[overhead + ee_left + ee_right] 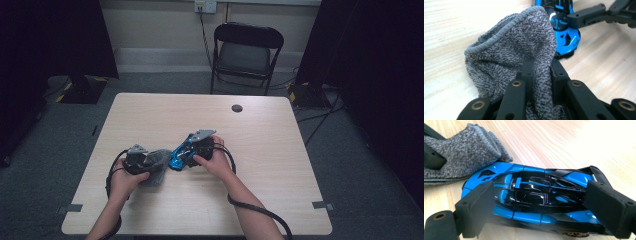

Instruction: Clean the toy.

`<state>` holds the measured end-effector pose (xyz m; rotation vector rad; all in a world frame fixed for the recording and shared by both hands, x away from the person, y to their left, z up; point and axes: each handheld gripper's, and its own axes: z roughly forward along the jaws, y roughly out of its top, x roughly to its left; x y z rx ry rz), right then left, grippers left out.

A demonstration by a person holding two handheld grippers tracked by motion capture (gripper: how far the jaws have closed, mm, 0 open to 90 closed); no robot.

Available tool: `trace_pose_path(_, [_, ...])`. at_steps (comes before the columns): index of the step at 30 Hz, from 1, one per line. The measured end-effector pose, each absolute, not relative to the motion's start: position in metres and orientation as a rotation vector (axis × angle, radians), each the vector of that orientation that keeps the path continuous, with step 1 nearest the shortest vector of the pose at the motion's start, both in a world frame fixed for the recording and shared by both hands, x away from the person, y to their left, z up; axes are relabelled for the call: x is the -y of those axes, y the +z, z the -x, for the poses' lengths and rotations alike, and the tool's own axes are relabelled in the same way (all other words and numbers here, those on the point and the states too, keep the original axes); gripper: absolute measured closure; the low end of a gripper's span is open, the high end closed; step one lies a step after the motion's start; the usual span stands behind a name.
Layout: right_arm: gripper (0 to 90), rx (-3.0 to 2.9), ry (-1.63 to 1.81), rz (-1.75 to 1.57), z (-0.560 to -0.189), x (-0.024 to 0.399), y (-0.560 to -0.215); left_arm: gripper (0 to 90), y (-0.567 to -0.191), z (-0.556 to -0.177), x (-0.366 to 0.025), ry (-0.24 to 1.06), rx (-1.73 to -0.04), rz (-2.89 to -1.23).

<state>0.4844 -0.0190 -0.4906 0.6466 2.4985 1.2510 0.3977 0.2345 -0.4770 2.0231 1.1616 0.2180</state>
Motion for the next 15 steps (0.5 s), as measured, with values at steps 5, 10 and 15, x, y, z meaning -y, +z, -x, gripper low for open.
trace_pose_path(5, [9.1, -2.496, 1.255, -0.650, -0.484, 0.019, -0.491, 76.9, -0.477, -0.391, -0.233, 0.202, -1.143, -2.032])
trace_pose_path(10, [9.1, -2.496, 1.253, -0.651, -0.484, 0.019, -0.491, 76.8, -0.475, -0.386, -0.234, 0.197, -1.137, -2.040])
trace_pose_path(15, [9.1, -2.490, 1.264, -0.647, -0.484, 0.020, -0.492, 76.6, -0.467, -0.377, -0.239, 0.207, -1.122, -2.032])
